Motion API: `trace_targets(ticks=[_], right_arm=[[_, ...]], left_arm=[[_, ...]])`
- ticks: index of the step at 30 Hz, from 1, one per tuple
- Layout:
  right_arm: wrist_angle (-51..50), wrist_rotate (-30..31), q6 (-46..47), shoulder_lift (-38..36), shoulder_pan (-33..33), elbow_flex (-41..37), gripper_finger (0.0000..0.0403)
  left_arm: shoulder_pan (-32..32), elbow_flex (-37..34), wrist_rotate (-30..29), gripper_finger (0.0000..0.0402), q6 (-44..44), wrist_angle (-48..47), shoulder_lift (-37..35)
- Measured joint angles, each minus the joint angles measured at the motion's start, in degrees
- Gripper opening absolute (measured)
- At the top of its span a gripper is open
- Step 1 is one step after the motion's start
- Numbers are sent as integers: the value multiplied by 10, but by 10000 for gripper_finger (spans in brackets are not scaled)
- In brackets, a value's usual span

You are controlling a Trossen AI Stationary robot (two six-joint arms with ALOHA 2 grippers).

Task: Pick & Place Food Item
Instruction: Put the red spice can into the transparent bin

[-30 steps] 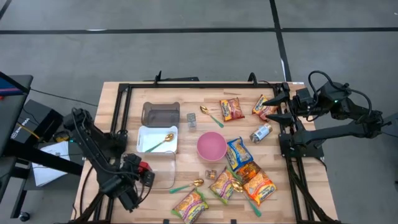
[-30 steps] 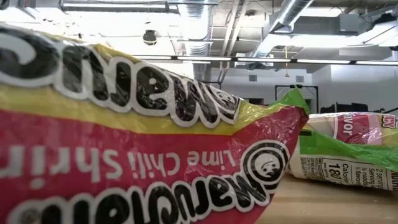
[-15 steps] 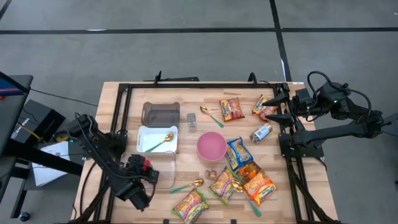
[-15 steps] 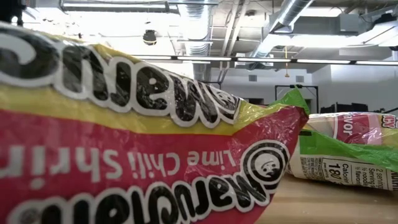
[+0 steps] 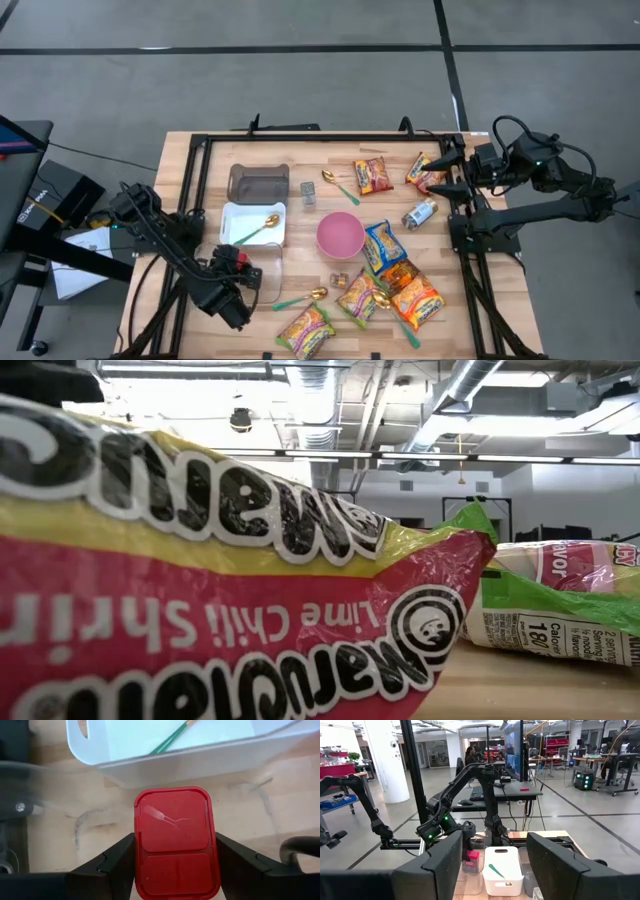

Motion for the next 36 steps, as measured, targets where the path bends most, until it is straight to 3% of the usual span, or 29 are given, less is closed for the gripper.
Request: trace_targets(ticks=[36], right_arm=[[-5, 0, -6, 0, 0, 0, 215]], left_arm=[[14, -14, -16, 236, 7, 11, 0]])
